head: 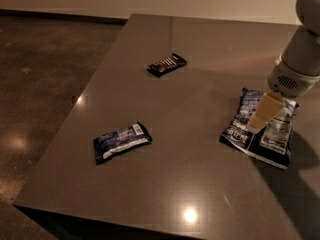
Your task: Pick blue chip bag
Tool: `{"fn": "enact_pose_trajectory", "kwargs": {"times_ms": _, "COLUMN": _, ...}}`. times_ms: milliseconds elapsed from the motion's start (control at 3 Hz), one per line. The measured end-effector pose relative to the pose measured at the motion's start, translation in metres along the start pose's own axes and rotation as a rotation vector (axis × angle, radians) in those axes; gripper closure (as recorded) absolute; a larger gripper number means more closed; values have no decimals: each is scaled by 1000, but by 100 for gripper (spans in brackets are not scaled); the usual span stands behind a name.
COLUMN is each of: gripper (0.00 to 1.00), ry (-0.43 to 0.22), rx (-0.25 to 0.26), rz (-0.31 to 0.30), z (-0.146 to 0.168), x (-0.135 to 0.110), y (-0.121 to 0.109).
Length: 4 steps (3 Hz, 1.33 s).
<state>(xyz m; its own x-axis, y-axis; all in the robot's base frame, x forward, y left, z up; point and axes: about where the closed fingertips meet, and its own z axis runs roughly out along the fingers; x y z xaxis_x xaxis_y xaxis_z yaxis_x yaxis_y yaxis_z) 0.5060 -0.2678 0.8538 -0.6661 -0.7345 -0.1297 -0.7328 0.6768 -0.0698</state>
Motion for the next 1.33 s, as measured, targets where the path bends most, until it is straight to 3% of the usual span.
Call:
{"fn": "enact_pose_trajectory", "kwargs": {"times_ms": 333, "gripper": 49, "ry": -13, "rx": -2, "rz": -20, "z": -2, "x": -2, "y": 2}}
{"fn": "enact_pose_trajectory", "kwargs": {"times_ms": 1000, "gripper": 95, "ry": -57, "rx": 30, "rz": -98, "z": -36, "x": -26, "y": 11}}
{"fn": "enact_pose_trajectory", "kwargs": {"times_ms": 1333, "gripper": 100, "ry": -109, "rx": 24, "rz": -142, "z": -68, "x": -45, "y": 16}}
